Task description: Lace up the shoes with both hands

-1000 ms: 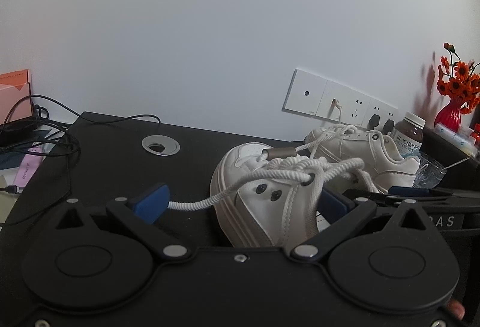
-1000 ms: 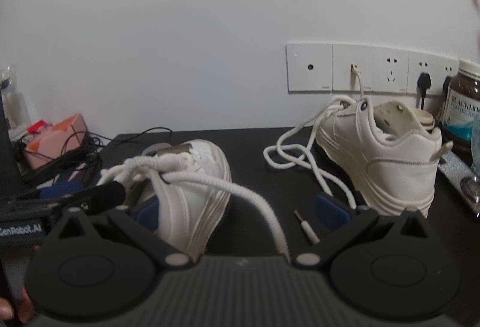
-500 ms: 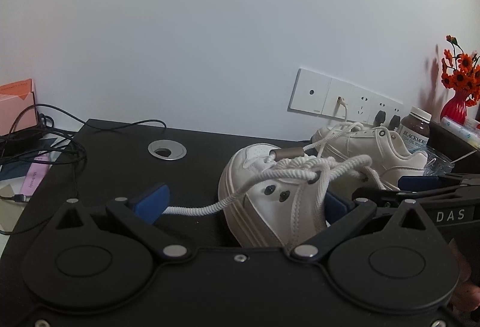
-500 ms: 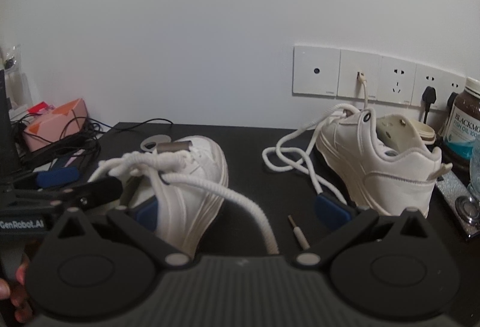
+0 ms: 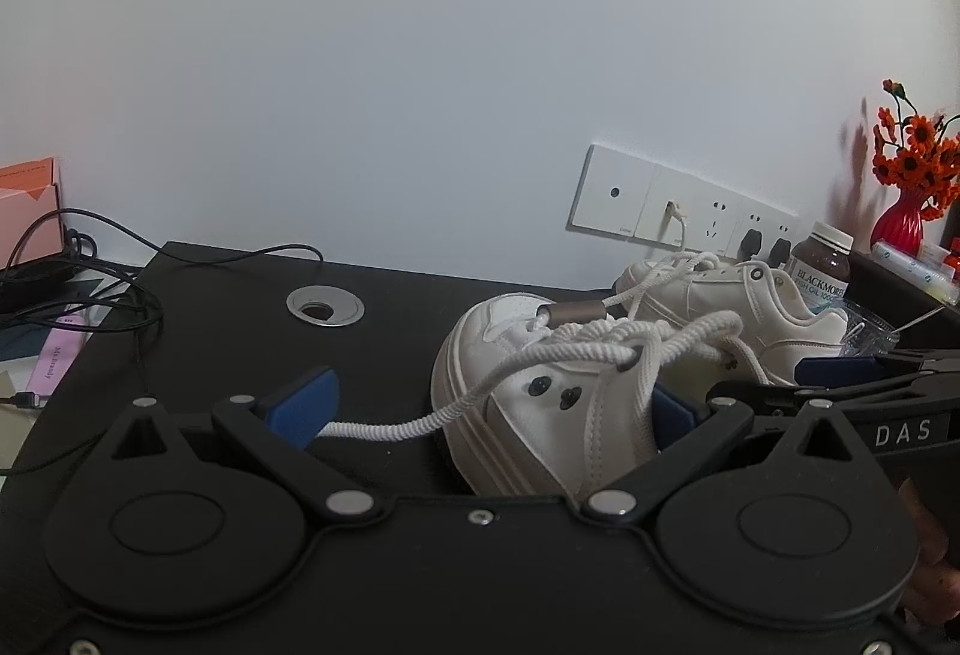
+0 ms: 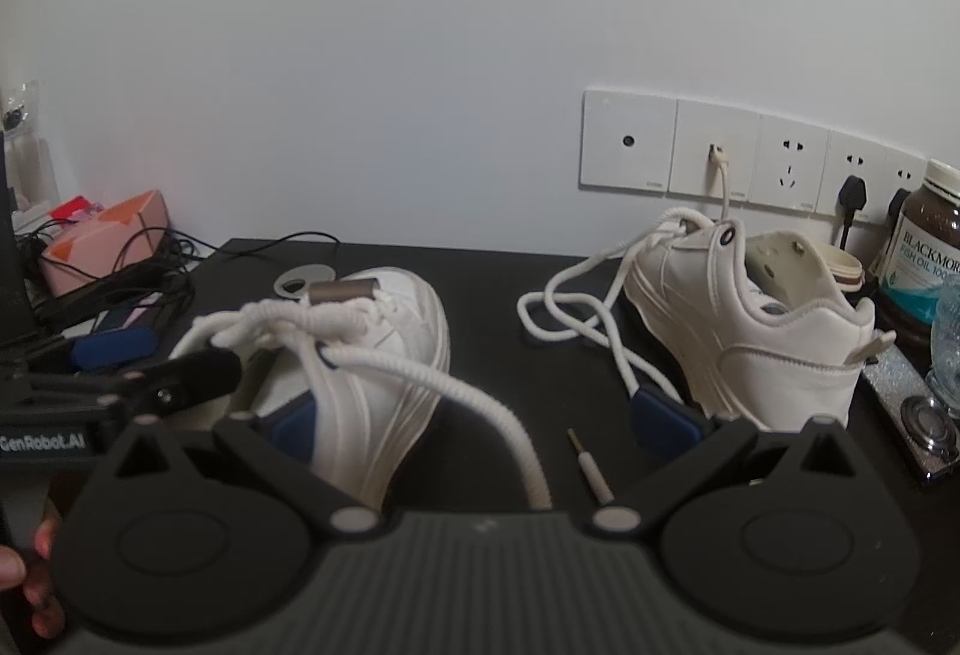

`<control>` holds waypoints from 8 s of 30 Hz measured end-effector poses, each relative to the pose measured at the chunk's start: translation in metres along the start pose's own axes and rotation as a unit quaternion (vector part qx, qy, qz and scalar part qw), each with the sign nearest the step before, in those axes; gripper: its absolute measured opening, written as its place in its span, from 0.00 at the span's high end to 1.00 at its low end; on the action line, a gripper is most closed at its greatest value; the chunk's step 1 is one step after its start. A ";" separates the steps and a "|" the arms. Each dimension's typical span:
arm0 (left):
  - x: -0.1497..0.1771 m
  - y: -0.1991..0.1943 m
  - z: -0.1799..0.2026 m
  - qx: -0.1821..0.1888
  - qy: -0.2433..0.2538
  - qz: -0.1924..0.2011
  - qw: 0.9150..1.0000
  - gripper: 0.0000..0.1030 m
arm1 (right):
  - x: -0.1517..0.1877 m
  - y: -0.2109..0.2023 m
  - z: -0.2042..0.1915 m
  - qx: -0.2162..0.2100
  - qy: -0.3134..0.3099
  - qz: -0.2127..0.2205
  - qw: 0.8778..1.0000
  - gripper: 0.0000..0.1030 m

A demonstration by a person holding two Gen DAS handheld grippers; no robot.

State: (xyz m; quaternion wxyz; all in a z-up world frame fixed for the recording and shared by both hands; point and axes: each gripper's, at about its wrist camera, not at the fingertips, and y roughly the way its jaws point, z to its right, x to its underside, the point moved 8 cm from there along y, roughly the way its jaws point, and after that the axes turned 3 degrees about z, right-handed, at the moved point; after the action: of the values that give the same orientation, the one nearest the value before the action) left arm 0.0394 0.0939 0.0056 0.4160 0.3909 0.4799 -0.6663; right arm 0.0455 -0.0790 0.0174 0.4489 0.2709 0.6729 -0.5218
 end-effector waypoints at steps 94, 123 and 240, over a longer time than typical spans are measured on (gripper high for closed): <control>0.013 0.016 -0.008 0.035 -0.050 -0.040 0.997 0.00 | 0.013 0.005 0.007 -0.070 0.075 -0.056 0.993 0.00; 0.009 0.014 -0.012 0.010 -0.039 -0.029 0.999 0.00 | 0.013 0.002 -0.002 -0.085 0.064 -0.053 0.993 0.01; -0.008 -0.008 0.010 -0.012 0.012 0.049 0.999 0.00 | 0.019 -0.078 -0.025 -0.164 -0.072 0.095 0.979 0.01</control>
State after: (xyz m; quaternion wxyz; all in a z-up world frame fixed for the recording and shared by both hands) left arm 0.0332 0.0870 0.0184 0.4470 0.4168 0.4731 -0.6346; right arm -0.0364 -0.0812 0.0381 0.5817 0.2182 0.6867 -0.3774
